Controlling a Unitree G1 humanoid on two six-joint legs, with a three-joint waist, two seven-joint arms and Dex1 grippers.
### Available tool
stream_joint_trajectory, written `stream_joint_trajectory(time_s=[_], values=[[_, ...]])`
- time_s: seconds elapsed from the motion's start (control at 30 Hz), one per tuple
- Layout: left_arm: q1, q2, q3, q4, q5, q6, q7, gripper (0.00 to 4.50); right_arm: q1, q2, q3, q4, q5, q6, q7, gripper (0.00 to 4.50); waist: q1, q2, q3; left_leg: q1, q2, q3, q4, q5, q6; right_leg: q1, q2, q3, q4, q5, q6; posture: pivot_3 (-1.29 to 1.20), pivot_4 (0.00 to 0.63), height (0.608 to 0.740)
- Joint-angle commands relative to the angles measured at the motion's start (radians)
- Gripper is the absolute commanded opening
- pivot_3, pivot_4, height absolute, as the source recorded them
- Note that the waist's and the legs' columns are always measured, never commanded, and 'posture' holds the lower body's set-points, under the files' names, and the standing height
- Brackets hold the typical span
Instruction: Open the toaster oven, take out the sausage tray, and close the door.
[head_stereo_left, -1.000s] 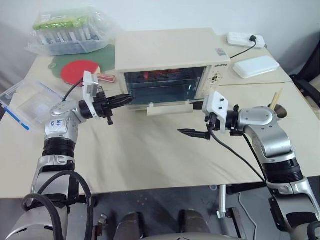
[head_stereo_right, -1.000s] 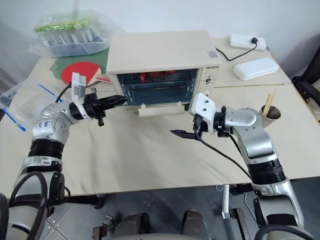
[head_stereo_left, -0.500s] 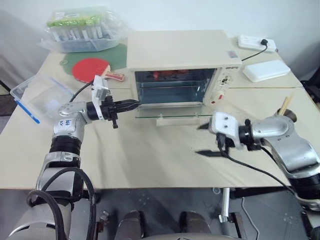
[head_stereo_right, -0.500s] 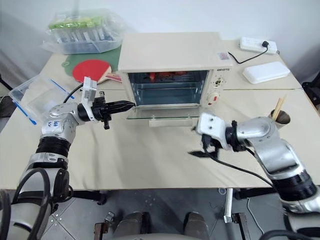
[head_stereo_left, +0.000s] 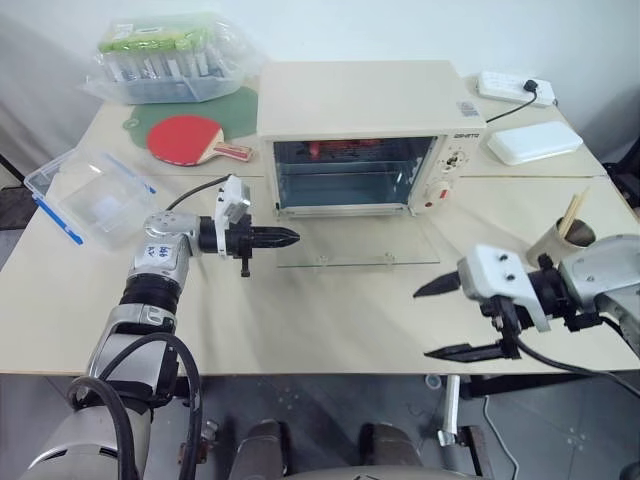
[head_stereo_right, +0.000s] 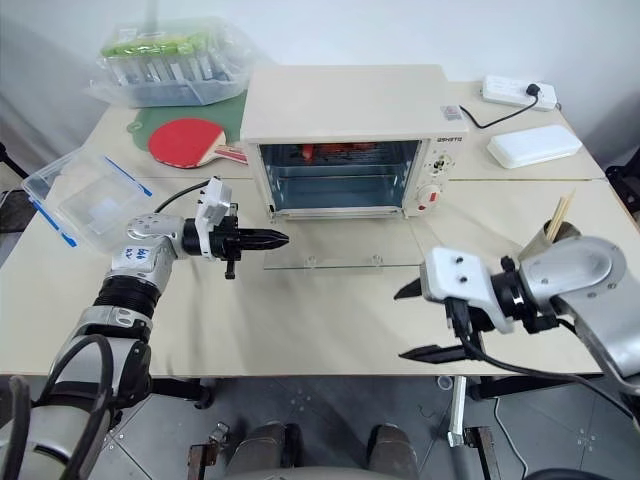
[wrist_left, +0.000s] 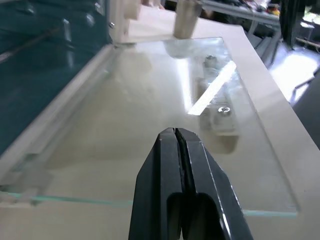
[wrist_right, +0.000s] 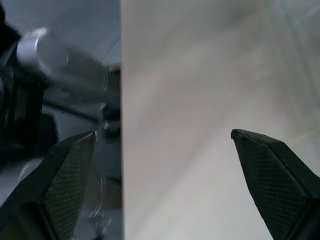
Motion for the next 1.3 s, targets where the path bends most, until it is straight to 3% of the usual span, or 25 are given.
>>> stream_joint_trajectory(time_s=[0.03, 0.3, 0.43, 0.6, 0.87, 0.97, 1.13, 1.3], values=[[-0.021, 0.001, -0.022, 0.012, 0.033, -0.040, -0.017, 0.01, -0.086, 0.037, -0.044, 0.002, 0.051, 0.018, -0.064, 4.50, -0.001, 0.000, 0.000, 0.000, 0.000, 0.000, 0.000, 0.000, 0.000, 0.000, 0.000, 0.000, 0.000, 0.000, 0.000, 0.00, 0.150, 0.740], [0.000, 0.003, -0.060, 0.019, 0.101, -0.102, 0.004, 0.01, -0.293, 0.201, 0.116, 0.111, -0.092, -0.043, -0.243, 4.50, -0.003, 0.000, 0.000, -0.001, 0.000, 0.000, 0.001, 0.000, 0.000, -0.001, 0.000, 0.000, 0.001, 0.000, 0.000, 0.00, 0.150, 0.740], [0.037, 0.017, -0.080, -0.002, 0.135, -0.139, 0.023, 0.01, -0.366, 0.313, 0.281, 0.267, -0.305, -0.168, -0.359, 4.50, -0.005, 0.000, 0.000, -0.002, 0.000, 0.000, 0.002, -0.001, 0.001, -0.001, 0.000, 0.000, 0.001, 0.000, 0.000, 0.00, 0.150, 0.740], [0.094, -0.004, 0.006, -0.102, 0.043, -0.143, 0.074, 0.01, -0.476, 0.447, 0.405, 0.513, -0.563, -0.307, -0.554, 4.50, -0.014, 0.000, 0.000, -0.002, 0.000, 0.001, 0.002, -0.001, 0.001, -0.002, 0.000, 0.000, 0.002, 0.000, 0.001, 0.00, 0.150, 0.740], [0.291, -0.059, 0.161, -0.404, -0.121, -0.127, 0.245, 0.01, -0.614, 0.616, 0.461, 0.902, -0.814, -0.540, -0.776, 4.50, -0.036, 0.000, 0.000, -0.004, 0.000, -0.002, 0.001, -0.001, 0.001, -0.003, 0.000, -0.002, 0.002, 0.000, 0.001, 0.00, 0.150, 0.740], [0.377, -0.125, 0.256, -0.542, -0.178, -0.147, 0.429, 0.01, -0.678, 0.675, 0.499, 1.095, -0.900, -0.626, -0.859, 4.50, -0.054, 0.000, 0.000, -0.003, 0.000, -0.002, 0.001, -0.001, 0.001, -0.002, -0.001, -0.001, 0.002, 0.000, 0.001, 0.00, 0.150, 0.740], [0.560, -0.153, 0.295, -0.797, -0.234, -0.053, 0.576, 0.01, -0.734, 0.720, 0.551, 1.263, -1.005, -0.735, -0.902, 4.50, -0.066, 0.000, 0.000, -0.003, 0.000, -0.004, -0.001, -0.001, 0.001, -0.002, -0.001, -0.001, 0.002, 0.000, 0.001, 0.00, 0.150, 0.740], [0.680, -0.144, 0.315, -0.936, -0.264, 0.003, 0.664, 0.01, -0.779, 0.765, 0.552, 1.401, -1.052, -0.785, -0.949, 4.50, -0.075, 0.000, 0.000, -0.002, 0.000, -0.004, -0.003, 0.000, 0.000, -0.002, -0.001, -0.001, 0.002, 0.000, 0.001, 0.00, 0.150, 0.740]])
